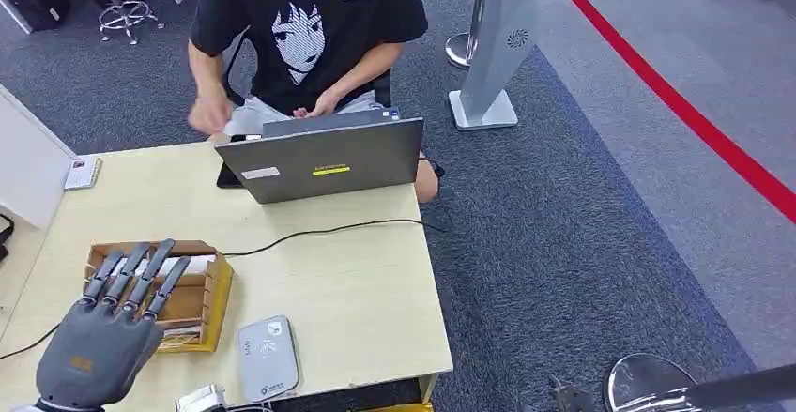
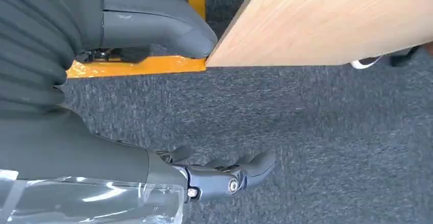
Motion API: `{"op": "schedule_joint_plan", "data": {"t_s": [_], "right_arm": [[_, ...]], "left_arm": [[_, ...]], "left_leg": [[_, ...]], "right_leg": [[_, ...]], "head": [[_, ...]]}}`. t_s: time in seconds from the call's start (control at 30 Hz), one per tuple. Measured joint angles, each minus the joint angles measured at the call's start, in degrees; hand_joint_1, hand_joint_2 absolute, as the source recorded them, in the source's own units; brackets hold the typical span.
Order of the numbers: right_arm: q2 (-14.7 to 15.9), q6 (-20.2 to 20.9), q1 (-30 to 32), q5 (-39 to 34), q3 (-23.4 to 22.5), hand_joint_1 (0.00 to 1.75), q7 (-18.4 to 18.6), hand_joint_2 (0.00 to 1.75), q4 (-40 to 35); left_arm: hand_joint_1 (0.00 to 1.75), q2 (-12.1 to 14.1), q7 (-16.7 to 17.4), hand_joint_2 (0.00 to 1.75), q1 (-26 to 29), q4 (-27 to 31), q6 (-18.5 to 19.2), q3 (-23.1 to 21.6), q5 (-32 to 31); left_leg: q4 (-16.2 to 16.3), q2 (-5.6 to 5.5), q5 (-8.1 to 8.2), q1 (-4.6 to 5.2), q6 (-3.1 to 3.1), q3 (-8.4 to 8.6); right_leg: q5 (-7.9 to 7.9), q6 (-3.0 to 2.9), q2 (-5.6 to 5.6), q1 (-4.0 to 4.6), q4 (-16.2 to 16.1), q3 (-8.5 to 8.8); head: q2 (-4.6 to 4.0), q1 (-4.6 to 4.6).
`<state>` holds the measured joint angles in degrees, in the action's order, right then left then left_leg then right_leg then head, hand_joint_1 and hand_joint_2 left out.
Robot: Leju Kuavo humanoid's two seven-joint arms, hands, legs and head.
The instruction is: Pass the card to the sensor for recognition and then transmit it.
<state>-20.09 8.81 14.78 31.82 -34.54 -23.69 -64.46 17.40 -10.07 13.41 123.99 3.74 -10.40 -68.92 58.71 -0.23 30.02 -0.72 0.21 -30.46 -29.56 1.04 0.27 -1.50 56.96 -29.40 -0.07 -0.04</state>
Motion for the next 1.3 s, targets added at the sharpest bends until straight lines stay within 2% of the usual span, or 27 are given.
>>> {"op": "schedule_joint_plan", "data": {"t_s": [0.13, 0.23, 0.37, 0.53, 0.63, 0.73, 0.87, 0.93, 1.0, 1.1, 1.23, 1.3], "right_arm": [[0.02, -0.17, -0.19, 0.59, -1.13, 0.00, -0.35, 1.75, 0.41], [0.04, 1.09, -0.84, 0.35, -2.12, 0.00, -2.42, 1.75, 0.96], [0.53, -0.04, -3.51, -0.66, -1.97, 0.00, -4.11, 1.75, 3.50], [0.81, -0.83, -4.11, 0.11, -1.81, 0.00, -3.28, 1.75, 4.72], [0.83, 1.22, -4.07, -0.63, -1.97, 0.00, -3.80, 1.75, 4.70], [0.83, 0.94, -4.15, -0.90, -1.75, 0.00, -4.07, 1.75, 4.89], [0.83, 0.98, -4.22, -0.92, -1.55, 0.00, -4.09, 1.75, 5.03], [0.83, 0.24, -4.22, -0.15, -1.42, 0.00, -2.88, 1.75, 5.00], [0.85, 0.13, -3.91, 0.44, -1.51, 0.00, -1.38, 1.75, 4.46], [0.85, 0.94, -3.79, -0.72, -1.55, 0.00, -1.29, 1.75, 3.45], [0.85, -0.13, -3.89, -2.56, -0.72, 0.00, -0.98, 1.75, 3.28], [0.85, -1.21, -3.88, -4.73, 0.07, 0.00, -0.08, 1.75, 2.86]], "left_arm": [[0.00, 2.56, 3.16, 1.75, 0.58, -1.20, 4.17, -0.85, 0.65], [0.00, 4.78, 5.96, 1.75, 1.64, -1.94, 4.32, -1.07, -0.19], [0.00, 7.89, 8.39, 1.75, 2.49, -0.98, 6.86, -0.50, -0.09], [0.00, 8.17, 8.54, 1.75, 3.15, -1.07, 8.44, 0.22, 1.01], [0.00, 7.89, 9.11, 1.75, 3.92, -2.14, 7.08, 0.22, -0.63], [0.00, 7.87, 9.72, 1.75, 4.66, -2.40, 7.23, 0.91, -0.68], [0.00, 7.02, 9.99, 1.75, 5.30, -3.43, 7.41, 1.95, -1.48], [0.00, 6.09, 9.22, 1.75, 5.28, -4.68, 7.19, 2.08, -1.75], [0.00, 4.28, 8.17, 1.75, 5.02, -8.01, 5.10, 2.03, -2.38], [0.00, 1.74, 8.15, 1.75, 4.97, -12.96, 0.87, 1.99, -4.40], [0.00, -1.14, 8.89, 1.75, 4.47, -15.19, -1.88, 2.56, -7.02], [0.00, -3.28, 8.96, 1.75, 4.46, -15.65, -4.73, 3.81, -8.48]], "left_leg": [[0.00, 0.00, 0.00, 0.00, 0.00, 0.00], [-0.01, 0.01, -0.01, -0.03, -0.01, -0.03], [-0.01, -0.02, -0.02, -0.05, -0.01, 0.01], [-0.01, -0.21, -0.03, -0.03, -0.01, -0.02], [-0.01, -0.19, -0.02, -0.03, -0.01, -0.07], [-0.01, -0.19, -0.02, -0.02, -0.01, -0.07], [-0.01, -0.21, -0.02, -0.02, -0.01, -0.07], [-0.01, -0.20, -0.02, -0.02, -0.01, -0.02], [-0.01, -0.19, -0.02, 0.04, -0.01, -0.01], [-0.01, -0.11, -0.02, 0.00, -0.01, -0.01], [-0.01, -0.12, -0.02, 0.02, -0.01, -0.02], [0.00, -0.11, -0.02, 0.02, -0.01, -0.02]], "right_leg": [[0.00, 0.00, 0.00, 0.00, 0.00, 0.00], [0.00, 0.00, 0.02, 0.02, 0.04, 0.00], [0.00, -0.01, -0.03, 0.03, 0.04, 0.03], [-0.01, 0.00, -0.21, 0.02, 0.02, 0.07], [-0.02, 0.00, -0.18, 0.02, 0.02, 0.04], [-0.02, 0.00, -0.18, 0.02, 0.01, 0.04], [-0.03, -0.01, -0.22, 0.02, 0.02, 0.04], [-0.03, -0.01, -0.20, 0.02, 0.01, 0.04], [-0.03, -0.01, -0.20, -0.04, 0.00, 0.03], [-0.02, -0.01, -0.09, 0.00, 0.00, 0.02], [-0.02, -0.01, -0.11, -0.01, 0.00, 0.02], [-0.01, 0.00, -0.08, -0.02, 0.00, 0.00]], "head": [[0.00, 0.00], [0.00, 0.00], [0.00, -0.02], [0.00, 0.02], [0.00, 0.02], [0.00, 0.02], [0.00, 0.00], [0.00, 0.02], [0.00, 0.00], [0.00, 0.04], [0.00, 0.02], [0.00, 0.00]]}}
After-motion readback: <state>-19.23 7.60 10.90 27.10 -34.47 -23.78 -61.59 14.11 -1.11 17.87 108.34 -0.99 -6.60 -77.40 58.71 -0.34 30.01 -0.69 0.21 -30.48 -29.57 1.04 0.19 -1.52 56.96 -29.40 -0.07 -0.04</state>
